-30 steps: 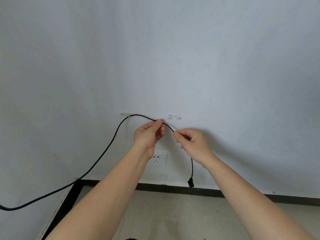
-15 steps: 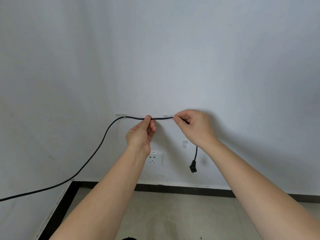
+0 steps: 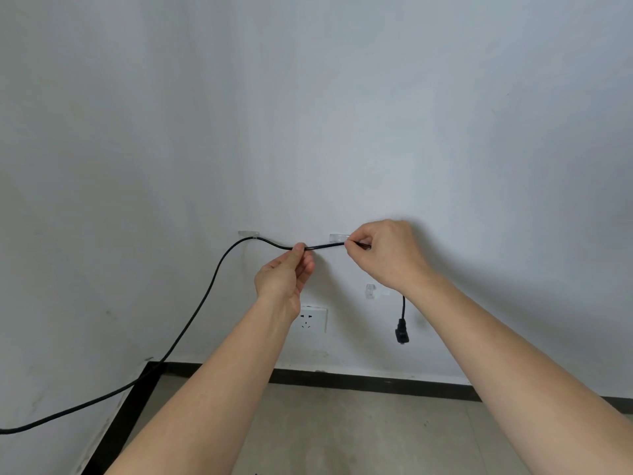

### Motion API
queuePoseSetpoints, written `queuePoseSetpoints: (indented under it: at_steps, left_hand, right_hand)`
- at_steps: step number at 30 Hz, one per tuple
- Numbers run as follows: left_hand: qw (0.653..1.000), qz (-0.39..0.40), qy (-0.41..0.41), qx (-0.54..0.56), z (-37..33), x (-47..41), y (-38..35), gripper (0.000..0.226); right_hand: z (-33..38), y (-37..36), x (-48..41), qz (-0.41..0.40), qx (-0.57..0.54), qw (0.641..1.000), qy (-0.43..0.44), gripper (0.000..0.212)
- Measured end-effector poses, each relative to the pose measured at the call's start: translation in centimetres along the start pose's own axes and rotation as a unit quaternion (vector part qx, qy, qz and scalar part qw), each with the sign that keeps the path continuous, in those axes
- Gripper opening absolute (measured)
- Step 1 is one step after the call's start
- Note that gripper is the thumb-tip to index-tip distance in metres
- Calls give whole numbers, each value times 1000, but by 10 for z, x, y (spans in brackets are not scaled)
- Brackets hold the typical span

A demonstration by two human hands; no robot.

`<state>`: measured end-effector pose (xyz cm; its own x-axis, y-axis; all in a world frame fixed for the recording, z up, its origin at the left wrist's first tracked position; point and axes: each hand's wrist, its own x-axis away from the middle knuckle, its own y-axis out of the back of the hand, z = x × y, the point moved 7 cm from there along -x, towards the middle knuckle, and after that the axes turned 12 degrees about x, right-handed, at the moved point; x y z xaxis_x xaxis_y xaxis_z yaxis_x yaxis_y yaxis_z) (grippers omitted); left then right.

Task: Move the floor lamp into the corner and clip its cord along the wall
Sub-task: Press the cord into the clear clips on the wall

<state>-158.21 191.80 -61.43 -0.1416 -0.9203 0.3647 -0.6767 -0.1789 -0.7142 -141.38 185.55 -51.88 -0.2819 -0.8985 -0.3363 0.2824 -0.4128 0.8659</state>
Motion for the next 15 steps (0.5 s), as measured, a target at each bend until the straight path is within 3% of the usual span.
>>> queuePoseSetpoints:
  at_steps: [4,10,15]
  left_hand:
    - [1000,-5,1,3,1,-1,-3,10]
    - [1000,-10,6,10,3,0,-1,19]
    - [1000,-3,4,16,4,3,-7,8]
  right_hand:
    - [-1,6,-3,-29,7,1000,-6,12]
    - [23,8,-20,-25,92,991,91,15]
    - [-11,1,6,-63,50,993,82,12]
